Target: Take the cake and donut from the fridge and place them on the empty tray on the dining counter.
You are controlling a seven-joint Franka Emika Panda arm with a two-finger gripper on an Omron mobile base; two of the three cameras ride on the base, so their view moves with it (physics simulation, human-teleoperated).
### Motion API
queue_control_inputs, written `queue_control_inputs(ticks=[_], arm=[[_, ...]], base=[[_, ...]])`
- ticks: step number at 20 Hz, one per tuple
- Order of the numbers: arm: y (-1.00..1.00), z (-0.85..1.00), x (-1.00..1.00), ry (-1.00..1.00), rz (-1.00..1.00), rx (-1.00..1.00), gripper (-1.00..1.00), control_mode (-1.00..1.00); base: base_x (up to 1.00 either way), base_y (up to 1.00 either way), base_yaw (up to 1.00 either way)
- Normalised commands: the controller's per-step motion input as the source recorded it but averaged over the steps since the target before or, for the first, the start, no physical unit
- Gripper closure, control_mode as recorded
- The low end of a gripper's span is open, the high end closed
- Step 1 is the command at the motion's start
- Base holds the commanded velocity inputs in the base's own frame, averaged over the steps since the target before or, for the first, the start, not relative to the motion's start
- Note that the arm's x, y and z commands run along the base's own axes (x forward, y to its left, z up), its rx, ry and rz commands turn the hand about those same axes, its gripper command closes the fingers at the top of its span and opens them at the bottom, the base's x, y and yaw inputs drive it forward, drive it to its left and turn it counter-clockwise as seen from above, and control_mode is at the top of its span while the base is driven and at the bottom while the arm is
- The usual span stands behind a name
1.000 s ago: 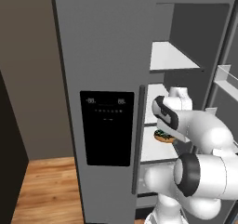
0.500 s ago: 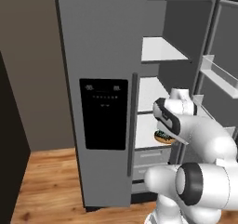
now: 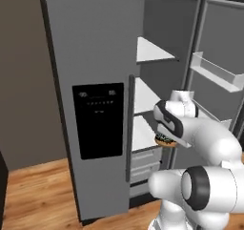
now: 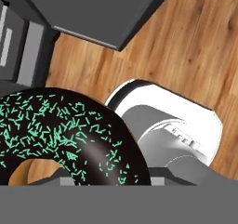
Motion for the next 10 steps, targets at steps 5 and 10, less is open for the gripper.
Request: queue_control_inputs(ticks=[5, 10], arm=[[0.0, 0.0, 0.0, 0.0, 0.0, 0.0, 1.0, 1.0], [0.0, 0.0, 0.0, 0.0, 0.0, 0.0, 1.0, 1.0]], base=[[-0.63, 0.18, -0.29], [-0.99, 0.0, -0.01]])
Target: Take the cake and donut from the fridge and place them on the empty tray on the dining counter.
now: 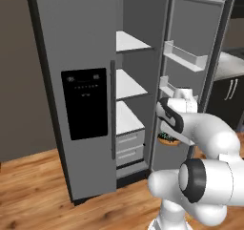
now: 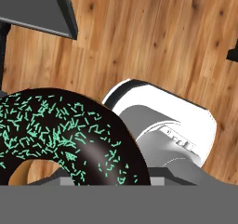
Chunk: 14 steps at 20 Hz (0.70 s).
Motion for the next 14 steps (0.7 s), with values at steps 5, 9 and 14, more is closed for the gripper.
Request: queue_control_inputs(ticks=[5, 9, 14], arm=[[0.0, 0.0, 0.0, 0.0, 0.0, 0.0, 1.0, 1.0], [0.0, 0.0, 0.0, 0.0, 0.0, 0.0, 1.0, 1.0], [0.0, 0.0, 0.0, 0.0, 0.0, 0.0, 1.0, 1.0]], base=[[-0.95, 0.0, 0.04], [-0.87, 0.0, 0.02], [-0.87, 0.06, 0.0]])
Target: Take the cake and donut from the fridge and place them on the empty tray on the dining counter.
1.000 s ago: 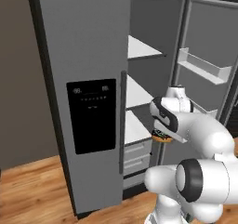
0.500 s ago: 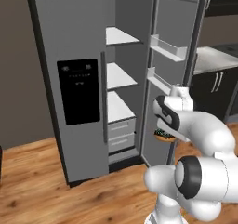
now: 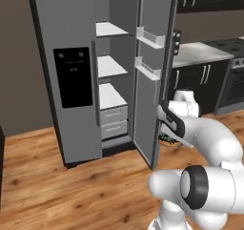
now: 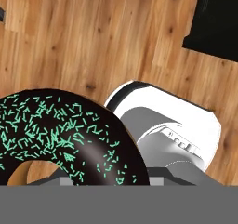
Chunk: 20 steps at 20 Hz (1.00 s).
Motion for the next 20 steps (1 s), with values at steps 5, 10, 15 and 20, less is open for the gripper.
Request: queue_control_inputs(ticks=[5, 10, 15, 20], arm=[[0.0, 0.0, 0.0, 0.0, 0.0, 0.0, 1.0, 1.0], [0.0, 0.0, 0.0, 0.0, 0.0, 0.0, 1.0, 1.0], [0.0, 0.0, 0.0, 0.0, 0.0, 0.0, 1.0, 1.0], [0.0, 0.0, 0.0, 0.0, 0.0, 0.0, 1.0, 1.0]], base=[[-0.88, 0.16, -0.03], [-0.86, 0.27, -0.07], [-0.83, 0.35, -0.11], [-0.79, 0.12, -0.03]])
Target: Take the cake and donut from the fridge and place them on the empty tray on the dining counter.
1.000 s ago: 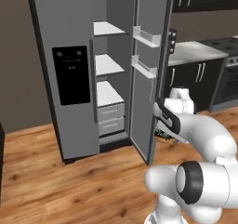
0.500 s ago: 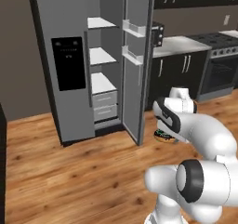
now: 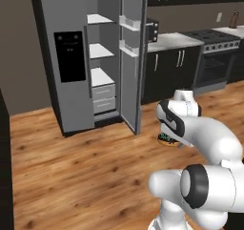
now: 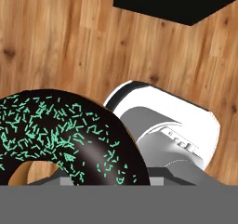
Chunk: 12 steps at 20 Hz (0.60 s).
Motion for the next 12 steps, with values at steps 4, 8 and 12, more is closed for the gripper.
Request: queue_control_inputs(ticks=[4, 8, 12], arm=[[0.0, 0.0, 0.0, 0.0, 0.0, 0.0, 1.0, 1.0], [0.0, 0.0, 0.0, 0.0, 0.0, 0.0, 1.0, 1.0], [0.0, 0.0, 0.0, 0.0, 0.0, 0.0, 1.0, 1.0]], base=[[-0.99, -0.02, 0.0], [-1.0, -0.16, 0.0], [-1.0, -0.22, 0.02]])
